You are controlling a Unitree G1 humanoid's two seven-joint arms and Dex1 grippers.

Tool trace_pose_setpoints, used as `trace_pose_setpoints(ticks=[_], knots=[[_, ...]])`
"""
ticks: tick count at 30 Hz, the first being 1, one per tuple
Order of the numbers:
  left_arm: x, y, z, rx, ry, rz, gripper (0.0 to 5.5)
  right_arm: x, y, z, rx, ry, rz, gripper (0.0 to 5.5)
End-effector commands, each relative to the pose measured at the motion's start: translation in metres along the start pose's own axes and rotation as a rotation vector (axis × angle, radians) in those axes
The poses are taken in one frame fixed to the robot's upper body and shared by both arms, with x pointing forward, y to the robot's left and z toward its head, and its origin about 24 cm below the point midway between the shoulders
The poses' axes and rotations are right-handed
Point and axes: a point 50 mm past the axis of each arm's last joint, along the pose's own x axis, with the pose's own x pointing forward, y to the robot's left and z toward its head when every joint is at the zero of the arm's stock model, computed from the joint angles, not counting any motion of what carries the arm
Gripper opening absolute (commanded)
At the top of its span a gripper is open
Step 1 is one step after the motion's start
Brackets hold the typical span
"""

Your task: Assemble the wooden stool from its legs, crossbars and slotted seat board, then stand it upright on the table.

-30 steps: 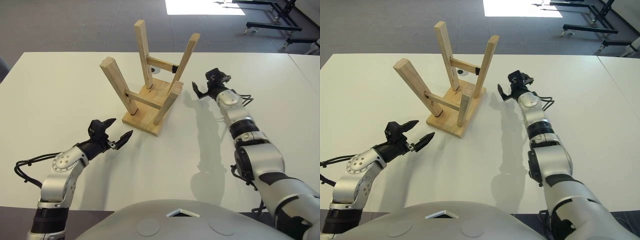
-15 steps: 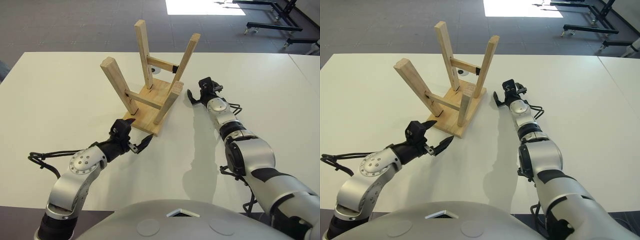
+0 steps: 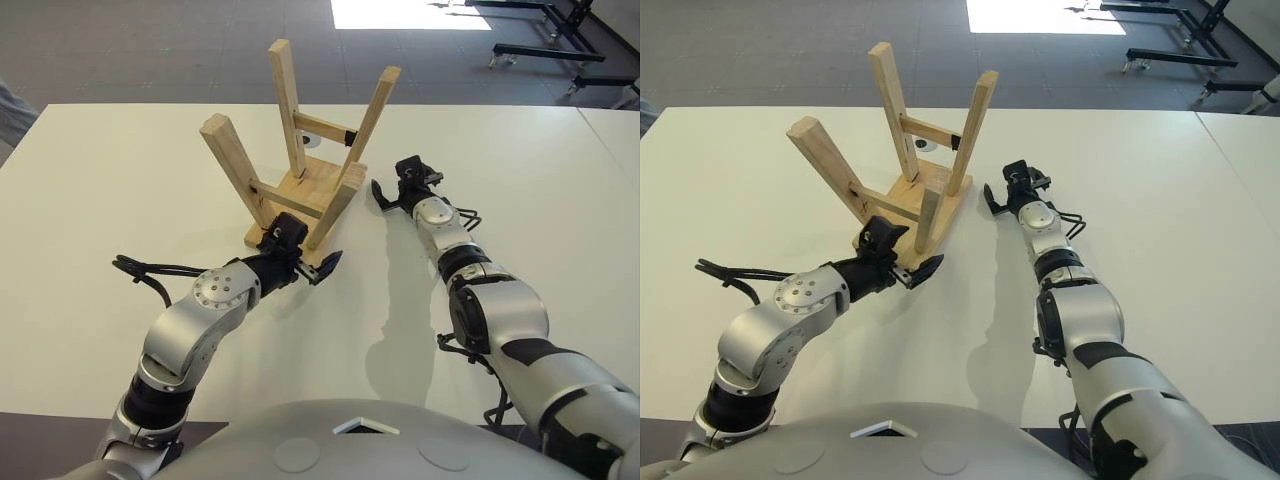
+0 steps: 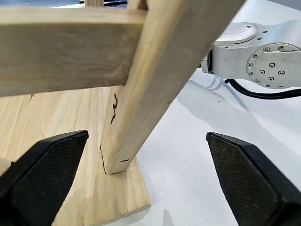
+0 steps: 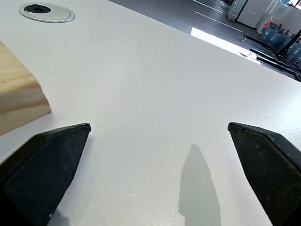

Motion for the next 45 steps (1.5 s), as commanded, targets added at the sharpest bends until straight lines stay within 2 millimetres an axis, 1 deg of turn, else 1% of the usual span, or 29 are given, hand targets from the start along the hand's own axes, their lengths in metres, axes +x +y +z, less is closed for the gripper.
trace_pose_setpoints(ticks=[1,4,7,8,11,14,19,22,24,26,28,30,32,34,37,39,42,45], knots=[[0.008,0.002,-0.008,0.147,0.06,0.055,4.6,0.0,0.003,0.002,0.005,-0.013,0.008,5.4],[0.011,0.011,-0.018,0.304,0.122,0.142,4.6,0.0,0.005,0.001,0.005,-0.012,0.011,5.4],[0.013,0.019,-0.022,0.366,0.138,0.208,4.6,0.001,0.008,0.001,0.005,-0.011,0.021,5.4],[0.015,0.021,-0.023,0.411,0.142,0.228,4.6,0.001,0.009,0.001,0.004,-0.01,0.023,5.4],[0.015,0.022,-0.034,0.467,0.166,0.225,4.6,0.001,0.01,0.001,-0.002,-0.008,0.032,5.4],[0.004,0.02,-0.046,0.459,0.183,0.191,4.6,0.0,0.009,0.0,-0.008,-0.009,0.039,5.4],[-0.022,0.024,-0.077,0.469,0.275,0.174,4.6,0.001,0.009,0.006,-0.021,-0.031,0.052,5.4],[-0.04,0.043,-0.099,0.448,0.353,0.257,4.6,0.001,0.003,0.01,-0.023,-0.044,0.051,5.4],[-0.048,0.058,-0.11,0.439,0.389,0.328,4.6,0.001,0.001,0.011,-0.028,-0.051,0.055,5.4],[-0.053,0.066,-0.116,0.425,0.401,0.358,4.6,0.0,-0.002,0.01,-0.05,-0.051,0.055,5.4],[-0.054,0.056,-0.111,0.335,0.332,0.268,4.6,-0.001,-0.011,0.01,-0.064,-0.045,0.036,5.4],[-0.054,0.043,-0.098,0.249,0.239,0.169,4.6,0.0,-0.016,0.013,-0.062,-0.044,0.012,5.4],[-0.055,0.033,-0.081,0.234,0.161,0.068,4.6,0.002,-0.019,0.016,-0.057,-0.034,-0.028,5.4],[-0.058,0.029,-0.068,0.237,0.118,0.013,4.6,0.002,-0.022,0.018,-0.051,-0.029,-0.053,5.4],[-0.055,0.026,-0.046,0.26,0.063,0.01,4.6,0.003,-0.023,0.022,-0.037,-0.04,-0.066,5.4],[-0.043,0.023,-0.038,0.285,0.047,0.064,4.6,0.004,-0.017,0.021,-0.036,-0.043,-0.051,5.4],[-0.025,0.015,-0.04,0.31,0.056,0.131,4.6,0.004,-0.008,0.019,-0.039,-0.045,-0.023,5.4],[-0.007,0.011,-0.042,0.351,0.068,0.182,4.6,0.005,-0.004,0.018,-0.039,-0.044,-0.009,5.4]])
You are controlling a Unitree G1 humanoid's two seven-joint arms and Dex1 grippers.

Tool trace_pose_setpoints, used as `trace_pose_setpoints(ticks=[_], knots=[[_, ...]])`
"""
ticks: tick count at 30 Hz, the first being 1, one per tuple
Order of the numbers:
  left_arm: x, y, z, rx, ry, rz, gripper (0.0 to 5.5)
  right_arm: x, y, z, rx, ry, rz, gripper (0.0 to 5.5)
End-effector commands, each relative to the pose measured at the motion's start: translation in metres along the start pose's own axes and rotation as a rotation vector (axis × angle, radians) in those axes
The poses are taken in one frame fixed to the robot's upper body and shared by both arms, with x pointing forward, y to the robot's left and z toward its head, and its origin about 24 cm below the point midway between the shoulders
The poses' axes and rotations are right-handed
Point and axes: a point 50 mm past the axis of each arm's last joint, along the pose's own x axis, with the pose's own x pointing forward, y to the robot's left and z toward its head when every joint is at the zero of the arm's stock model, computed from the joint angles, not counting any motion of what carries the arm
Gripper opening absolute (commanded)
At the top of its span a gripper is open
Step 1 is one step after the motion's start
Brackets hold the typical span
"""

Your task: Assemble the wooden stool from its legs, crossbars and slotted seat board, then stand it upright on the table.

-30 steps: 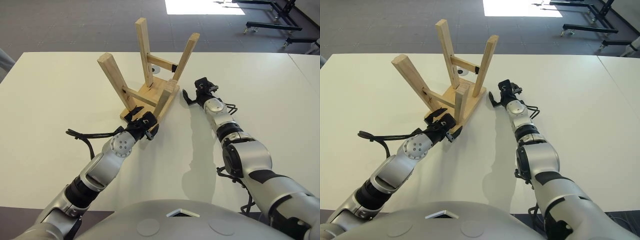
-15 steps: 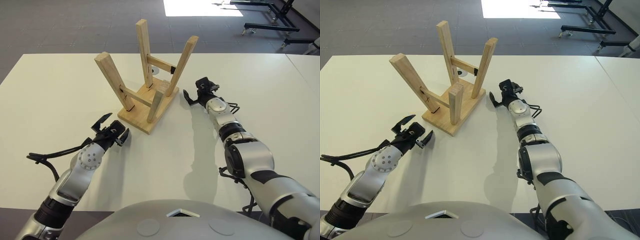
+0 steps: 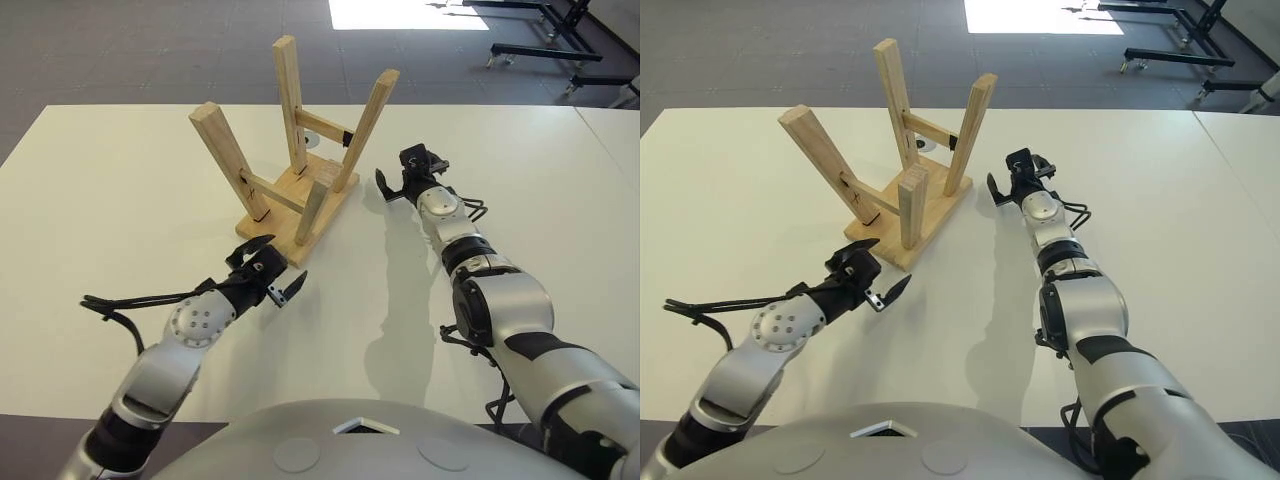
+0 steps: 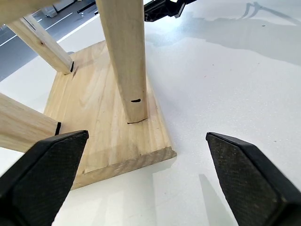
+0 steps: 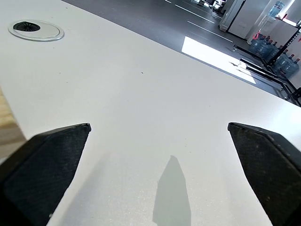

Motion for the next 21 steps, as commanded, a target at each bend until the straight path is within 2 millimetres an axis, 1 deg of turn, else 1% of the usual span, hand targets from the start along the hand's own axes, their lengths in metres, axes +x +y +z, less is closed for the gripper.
trace_pose_setpoints(ticks=[1,3,6,11,13,15,17,19,21], knots=[[0.019,-0.004,-0.003,0.061,0.044,0.07,4.6,0.002,0.004,0.004,-0.003,-0.011,0.017,5.4],[0.028,-0.001,-0.011,0.126,0.091,0.134,4.6,0.002,0.006,0.006,-0.004,-0.016,0.02,5.4],[0.036,0.008,-0.023,0.136,0.141,0.227,4.6,0.003,0.007,0.01,-0.009,-0.027,0.022,5.4],[0.026,0.027,-0.041,0.16,0.198,0.288,4.6,0.005,0.007,0.014,-0.015,-0.035,0.024,5.4],[0.019,0.037,-0.051,0.179,0.24,0.329,4.6,0.005,0.008,0.015,-0.01,-0.042,0.039,5.4],[0.014,0.043,-0.056,0.18,0.258,0.348,4.6,0.005,0.011,0.015,-0.008,-0.049,0.066,5.4],[0.014,0.041,-0.052,0.063,0.204,0.315,4.6,0.003,0.017,0.012,-0.005,-0.055,0.11,5.4],[0.014,0.038,-0.034,-0.104,0.064,0.238,4.6,0.001,0.021,0.006,0.003,-0.049,0.143,5.4],[0.008,0.039,-0.013,-0.21,-0.074,0.167,4.6,-0.001,0.023,0.0,0.005,-0.039,0.158,5.4]])
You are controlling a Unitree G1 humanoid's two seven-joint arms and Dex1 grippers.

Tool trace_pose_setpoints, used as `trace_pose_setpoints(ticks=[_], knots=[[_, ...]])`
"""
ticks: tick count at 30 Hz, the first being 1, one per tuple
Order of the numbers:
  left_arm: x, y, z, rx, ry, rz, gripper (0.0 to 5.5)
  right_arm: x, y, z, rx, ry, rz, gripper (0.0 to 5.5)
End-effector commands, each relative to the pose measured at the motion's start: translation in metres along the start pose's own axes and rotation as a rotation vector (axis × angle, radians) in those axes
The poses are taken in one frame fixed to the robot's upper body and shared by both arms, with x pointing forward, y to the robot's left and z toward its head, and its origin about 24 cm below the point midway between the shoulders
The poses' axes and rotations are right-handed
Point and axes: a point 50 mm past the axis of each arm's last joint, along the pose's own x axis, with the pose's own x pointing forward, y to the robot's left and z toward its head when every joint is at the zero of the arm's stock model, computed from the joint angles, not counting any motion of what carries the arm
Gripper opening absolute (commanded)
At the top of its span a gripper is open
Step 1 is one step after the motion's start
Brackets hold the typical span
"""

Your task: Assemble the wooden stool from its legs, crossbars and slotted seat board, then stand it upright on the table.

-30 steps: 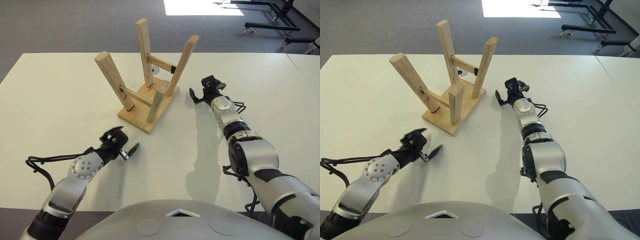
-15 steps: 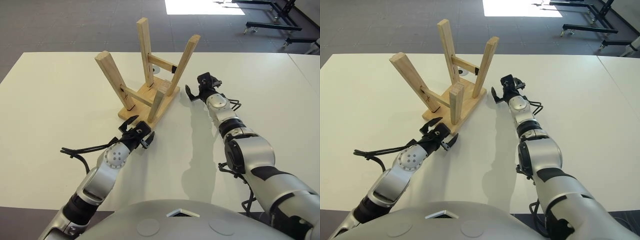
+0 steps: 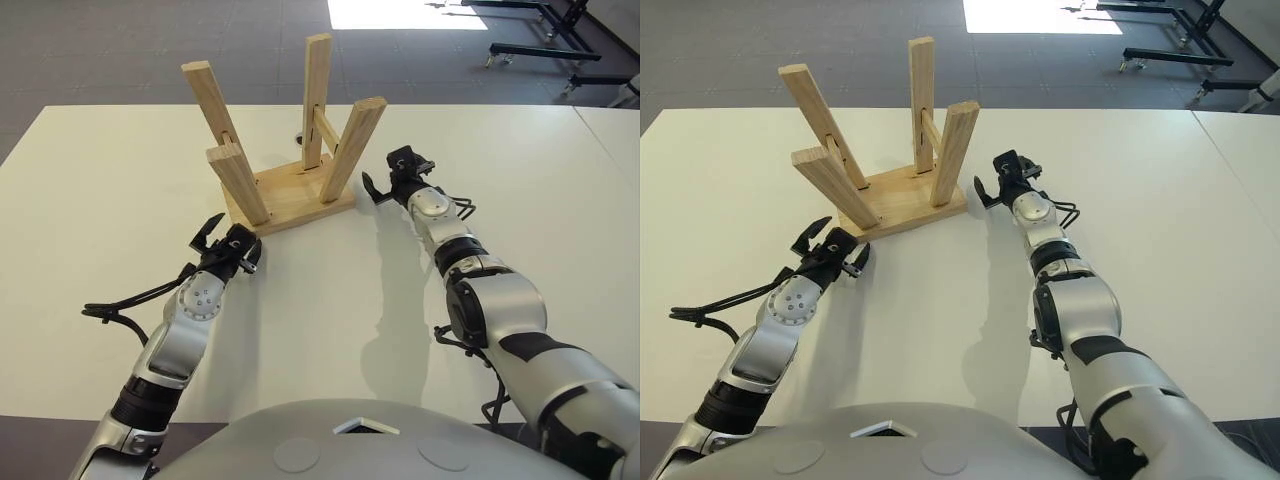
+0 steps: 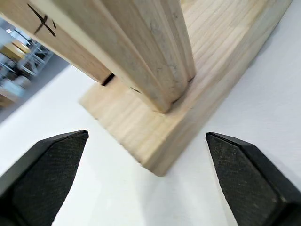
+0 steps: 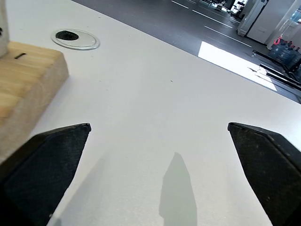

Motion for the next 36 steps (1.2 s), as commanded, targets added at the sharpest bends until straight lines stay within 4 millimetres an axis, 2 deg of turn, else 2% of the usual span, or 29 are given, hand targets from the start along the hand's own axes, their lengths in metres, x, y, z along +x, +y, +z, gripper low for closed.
trace_pose_setpoints(ticks=[1,3,8,11,12,15,16,18,20,22,28,32,36], knots=[[-0.014,0.002,0.031,-0.216,-0.182,-0.151,4.6,-0.003,0.004,-0.008,-0.001,-0.003,0.034,5.4],[-0.028,0.013,0.037,-0.221,-0.218,-0.216,4.6,-0.006,0.007,-0.013,-0.002,0.003,0.046,5.4],[-0.069,0.046,0.034,-0.258,-0.219,-0.35,4.6,-0.013,0.004,-0.028,-0.003,0.025,0.042,5.4],[-0.089,0.057,0.018,-0.232,-0.139,-0.435,4.6,-0.016,0.004,-0.031,0.002,0.026,0.045,5.4],[-0.094,0.067,0.012,-0.268,-0.128,-0.419,4.6,-0.015,0.004,-0.031,0.002,0.021,0.048,5.4],[-0.095,0.107,-0.007,-0.318,-0.106,-0.199,4.6,-0.015,0.006,-0.028,0.0,0.012,0.057,5.4],[-0.093,0.117,-0.013,-0.332,-0.09,-0.123,4.6,-0.015,0.006,-0.028,0.001,0.009,0.057,5.4],[-0.078,0.136,-0.037,-0.359,-0.008,0.129,4.6,-0.013,0.007,-0.024,0.0,0.0,0.069,5.4],[-0.059,0.134,-0.057,-0.342,0.086,0.275,4.6,-0.011,0.009,-0.021,-0.004,-0.004,0.078,5.4],[-0.036,0.118,-0.068,-0.314,0.139,0.313,4.6,-0.01,0.01,-0.019,-0.006,-0.006,0.084,5.4],[0.033,0.058,-0.078,-0.19,0.155,0.193,4.6,-0.01,0.012,-0.016,-0.007,-0.031,0.129,5.4],[0.053,0.048,-0.076,-0.164,0.102,0.137,4.6,-0.012,0.014,-0.017,-0.012,-0.044,0.159,5.4],[0.054,0.04,-0.079,-0.089,0.074,0.068,4.6,-0.015,0.017,-0.016,-0.026,-0.073,0.211,5.4]])
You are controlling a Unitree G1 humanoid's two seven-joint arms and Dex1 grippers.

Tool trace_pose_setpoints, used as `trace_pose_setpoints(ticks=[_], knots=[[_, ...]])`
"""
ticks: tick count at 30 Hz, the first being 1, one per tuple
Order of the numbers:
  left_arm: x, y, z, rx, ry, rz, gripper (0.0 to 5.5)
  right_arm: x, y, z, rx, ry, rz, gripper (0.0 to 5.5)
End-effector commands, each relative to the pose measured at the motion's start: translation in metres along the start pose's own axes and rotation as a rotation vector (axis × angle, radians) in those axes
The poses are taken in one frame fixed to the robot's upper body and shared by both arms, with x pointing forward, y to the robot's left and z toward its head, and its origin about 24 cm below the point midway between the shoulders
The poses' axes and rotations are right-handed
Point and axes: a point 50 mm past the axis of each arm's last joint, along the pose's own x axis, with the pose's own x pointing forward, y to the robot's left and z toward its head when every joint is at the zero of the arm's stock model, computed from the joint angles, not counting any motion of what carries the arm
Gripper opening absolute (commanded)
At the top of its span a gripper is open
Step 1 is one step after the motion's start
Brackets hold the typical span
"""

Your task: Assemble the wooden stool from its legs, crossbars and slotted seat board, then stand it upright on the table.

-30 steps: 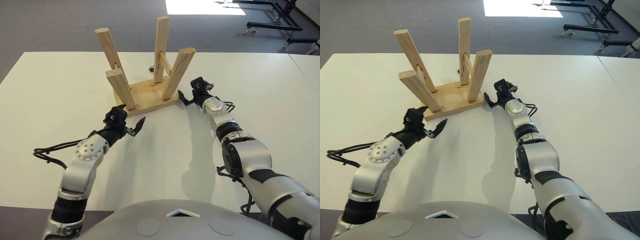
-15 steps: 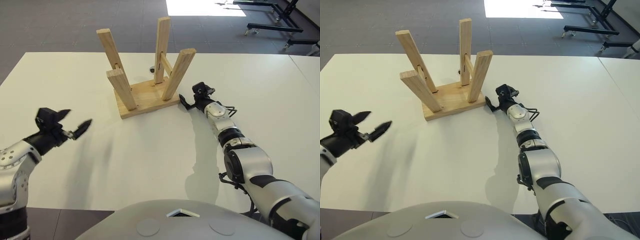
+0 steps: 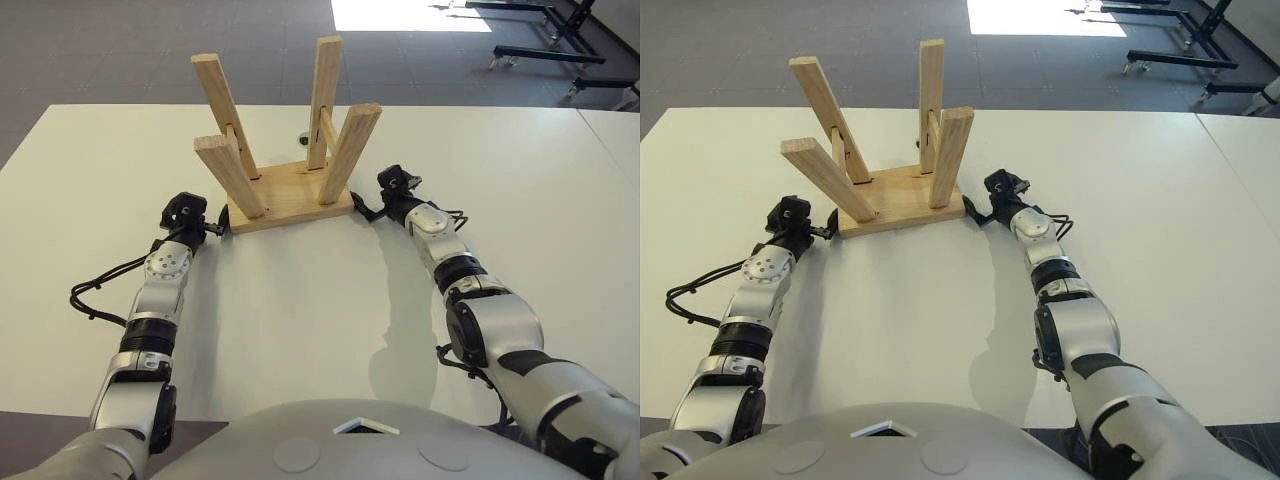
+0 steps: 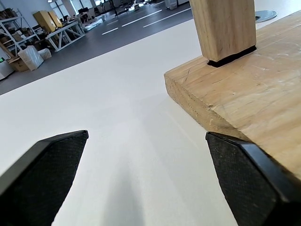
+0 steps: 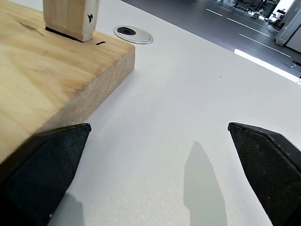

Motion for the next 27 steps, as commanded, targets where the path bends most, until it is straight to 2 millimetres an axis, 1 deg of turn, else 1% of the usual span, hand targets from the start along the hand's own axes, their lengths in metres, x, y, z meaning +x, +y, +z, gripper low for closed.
trace_pose_setpoints(ticks=[1,5,8,9,11,13,15,17,19,20,22,23,25,26,27], knots=[[-0.015,-0.028,-0.038,0.076,0.131,-0.157,4.6,-0.001,0.006,0.005,-0.015,-0.056,0.068,5.4],[-0.025,-0.025,-0.038,0.132,0.104,-0.198,4.6,-0.012,0.005,0.004,-0.037,-0.102,0.152,5.4],[-0.04,-0.022,-0.036,0.134,0.082,-0.211,4.6,-0.026,0.004,0.005,-0.049,-0.123,0.215,5.4],[-0.047,-0.023,-0.034,0.133,0.074,-0.217,4.6,-0.033,0.004,0.006,-0.051,-0.127,0.239,5.4],[-0.062,-0.025,-0.029,0.134,0.063,-0.229,4.6,-0.053,0.007,0.004,-0.042,-0.128,0.288,5.4],[-0.078,-0.027,-0.027,0.13,0.069,-0.232,4.6,-0.076,0.015,-0.001,-0.012,-0.102,0.339,5.4],[-0.085,-0.024,-0.028,0.114,0.092,-0.211,4.6,-0.095,0.027,-0.005,0.027,-0.076,0.4,5.4],[-0.086,-0.02,-0.029,0.114,0.11,-0.194,4.6,-0.108,0.035,-0.007,0.063,-0.049,0.438,5.4],[-0.081,-0.007,-0.026,0.121,0.12,-0.151,4.6,-0.112,0.031,-0.007,0.081,-0.019,0.447,5.4],[-0.079,0.004,-0.024,0.145,0.118,-0.126,4.6,-0.112,0.026,-0.007,0.081,-0.001,0.452,5.4],[-0.08,0.033,-0.012,0.181,0.104,-0.091,4.6,-0.114,0.014,-0.004,0.051,0.011,0.48,5.4],[-0.084,0.046,-0.004,0.191,0.096,-0.098,4.6,-0.115,0.007,-0.003,0.046,0.016,0.493,5.4],[-0.096,0.083,0.015,0.178,0.076,-0.108,4.6,-0.116,-0.01,0.004,0.058,0.012,0.531,5.4],[-0.107,0.102,0.03,0.128,0.044,-0.136,4.6,-0.117,-0.021,0.007,0.085,0.011,0.574,5.4],[-0.117,0.113,0.045,0.082,0.003,-0.182,4.6,-0.118,-0.031,0.012,0.115,0.003,0.612,5.4]])
